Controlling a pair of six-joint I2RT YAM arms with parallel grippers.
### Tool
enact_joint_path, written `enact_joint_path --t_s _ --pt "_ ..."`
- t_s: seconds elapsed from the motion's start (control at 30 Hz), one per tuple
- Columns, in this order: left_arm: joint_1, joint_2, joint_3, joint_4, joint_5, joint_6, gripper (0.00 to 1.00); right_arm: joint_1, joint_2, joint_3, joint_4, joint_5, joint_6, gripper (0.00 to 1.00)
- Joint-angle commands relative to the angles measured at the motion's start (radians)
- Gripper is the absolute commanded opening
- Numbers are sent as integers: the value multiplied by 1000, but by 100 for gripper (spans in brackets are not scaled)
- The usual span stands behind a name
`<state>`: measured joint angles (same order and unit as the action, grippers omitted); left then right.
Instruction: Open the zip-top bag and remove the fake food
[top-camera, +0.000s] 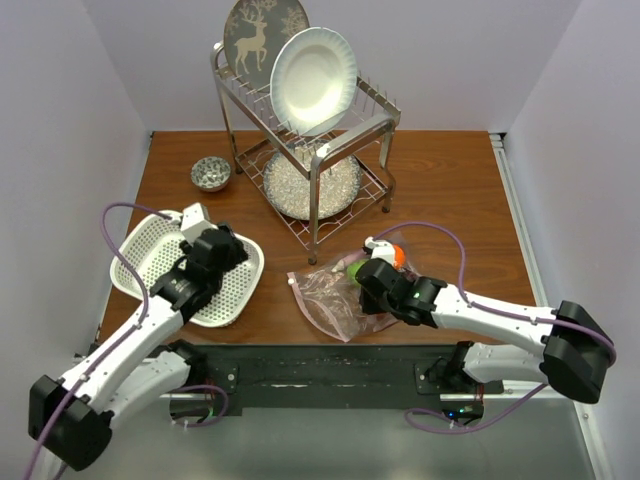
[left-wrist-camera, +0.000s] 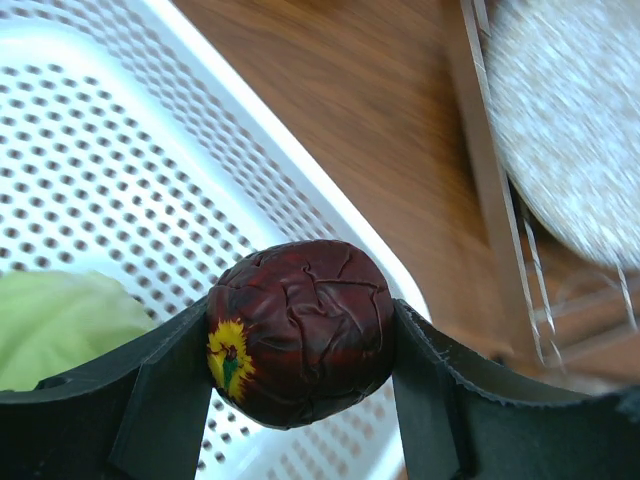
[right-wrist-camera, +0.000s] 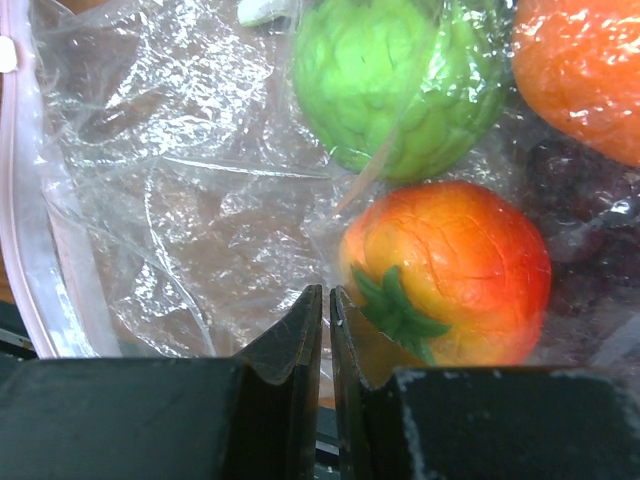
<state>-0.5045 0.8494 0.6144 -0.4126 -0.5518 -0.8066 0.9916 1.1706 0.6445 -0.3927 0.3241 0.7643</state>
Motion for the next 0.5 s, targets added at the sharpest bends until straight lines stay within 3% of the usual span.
enact_joint_path --t_s 0.0,0.17,0.23,0.3,0.37,0.47 --pt "151 91 48 116 24 67 30 -5 -23 37 -24 18 -25 12" --pt "218 191 74 132 -31 43 34 -5 -17 66 -49 10 -40 11" --pt "244 211 84 138 -20 44 68 -5 -17 83 -57 9 -49 11" --pt "257 200 87 138 -13 49 91 -4 -19 95 -60 9 -54 11" --pt "276 179 76 149 -10 50 99 -5 -19 103 -61 4 -60 12" --pt "285 146 77 150 13 69 100 -5 -19 109 -58 -8 -63 14"
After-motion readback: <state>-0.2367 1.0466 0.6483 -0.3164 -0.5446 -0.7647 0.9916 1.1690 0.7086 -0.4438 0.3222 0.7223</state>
